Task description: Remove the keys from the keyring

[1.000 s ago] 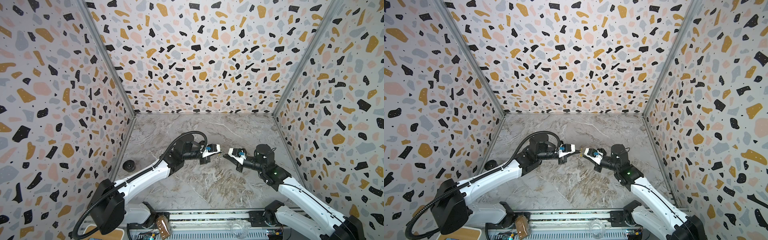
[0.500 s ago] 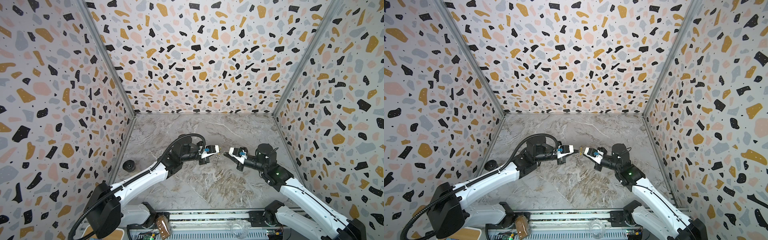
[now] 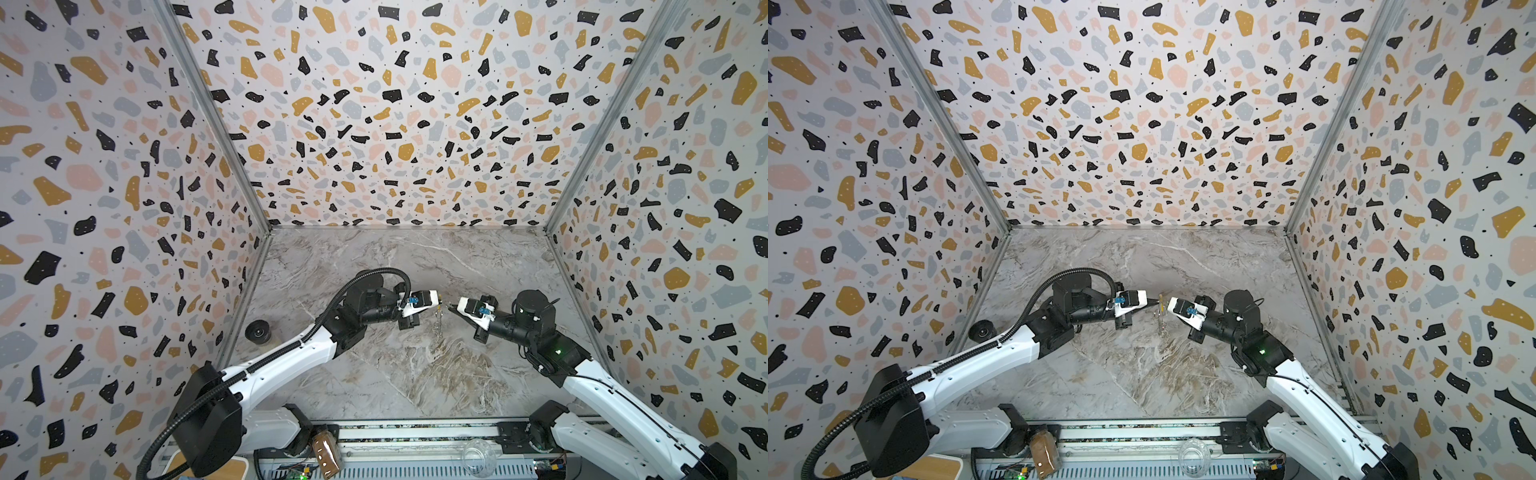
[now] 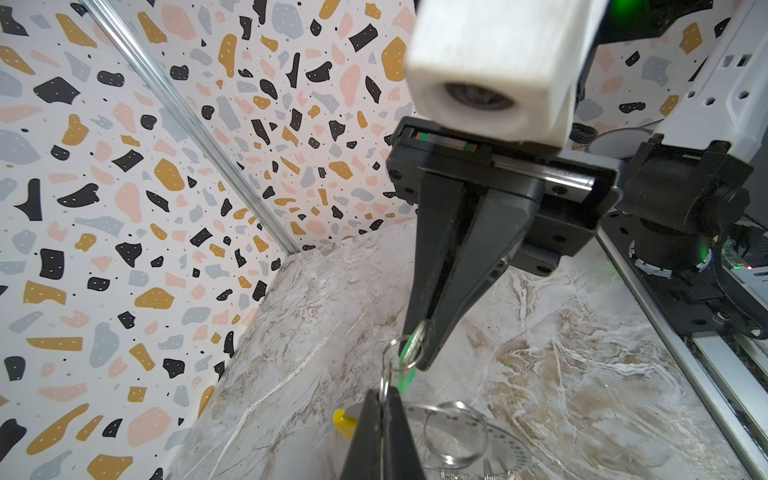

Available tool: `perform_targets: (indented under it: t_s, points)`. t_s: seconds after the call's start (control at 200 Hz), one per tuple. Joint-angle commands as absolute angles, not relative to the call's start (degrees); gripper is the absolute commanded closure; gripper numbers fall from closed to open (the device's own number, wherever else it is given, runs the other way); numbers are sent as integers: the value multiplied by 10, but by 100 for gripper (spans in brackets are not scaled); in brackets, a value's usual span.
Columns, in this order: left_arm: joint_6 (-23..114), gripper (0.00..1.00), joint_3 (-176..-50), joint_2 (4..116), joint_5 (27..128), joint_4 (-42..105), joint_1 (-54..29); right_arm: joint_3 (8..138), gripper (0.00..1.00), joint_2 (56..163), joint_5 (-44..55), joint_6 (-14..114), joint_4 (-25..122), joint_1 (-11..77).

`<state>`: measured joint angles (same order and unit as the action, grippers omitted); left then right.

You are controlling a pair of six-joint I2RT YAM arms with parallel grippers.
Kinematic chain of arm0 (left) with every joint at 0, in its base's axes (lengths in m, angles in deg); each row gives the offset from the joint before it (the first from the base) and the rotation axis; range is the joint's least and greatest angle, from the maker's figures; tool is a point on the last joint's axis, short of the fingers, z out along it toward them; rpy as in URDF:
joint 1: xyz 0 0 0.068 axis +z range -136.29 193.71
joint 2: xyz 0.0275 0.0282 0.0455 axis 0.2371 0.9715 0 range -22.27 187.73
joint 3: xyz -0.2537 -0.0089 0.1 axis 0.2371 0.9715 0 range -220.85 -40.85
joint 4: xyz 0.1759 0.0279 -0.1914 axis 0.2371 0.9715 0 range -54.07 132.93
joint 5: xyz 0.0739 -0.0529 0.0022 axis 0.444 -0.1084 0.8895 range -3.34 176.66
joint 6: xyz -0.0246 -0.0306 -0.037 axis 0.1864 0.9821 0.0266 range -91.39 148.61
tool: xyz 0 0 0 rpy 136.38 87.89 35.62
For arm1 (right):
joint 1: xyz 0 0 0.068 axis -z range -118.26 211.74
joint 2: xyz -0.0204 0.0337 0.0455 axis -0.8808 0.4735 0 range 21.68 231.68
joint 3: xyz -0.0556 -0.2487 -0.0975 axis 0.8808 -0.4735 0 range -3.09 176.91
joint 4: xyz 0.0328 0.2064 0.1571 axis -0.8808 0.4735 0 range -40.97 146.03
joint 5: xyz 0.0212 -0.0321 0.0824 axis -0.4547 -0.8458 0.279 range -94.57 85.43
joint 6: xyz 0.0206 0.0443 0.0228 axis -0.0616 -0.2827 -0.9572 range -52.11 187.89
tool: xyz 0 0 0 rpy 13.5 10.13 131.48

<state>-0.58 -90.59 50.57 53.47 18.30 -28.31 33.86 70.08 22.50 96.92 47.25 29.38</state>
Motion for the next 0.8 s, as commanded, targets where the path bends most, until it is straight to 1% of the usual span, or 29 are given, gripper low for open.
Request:
perform_targets:
  t_s: [0.0, 0.225, 0.796]
  points:
    - [22, 100, -899, 488, 563, 104, -275, 349, 100, 707, 203, 969, 476, 280]
    - [51, 100, -891, 488, 585, 66, -277, 322, 100, 722, 166, 940, 404, 252]
    - [69, 100, -886, 496, 574, 28, -286, 315, 100, 753, 194, 920, 344, 245]
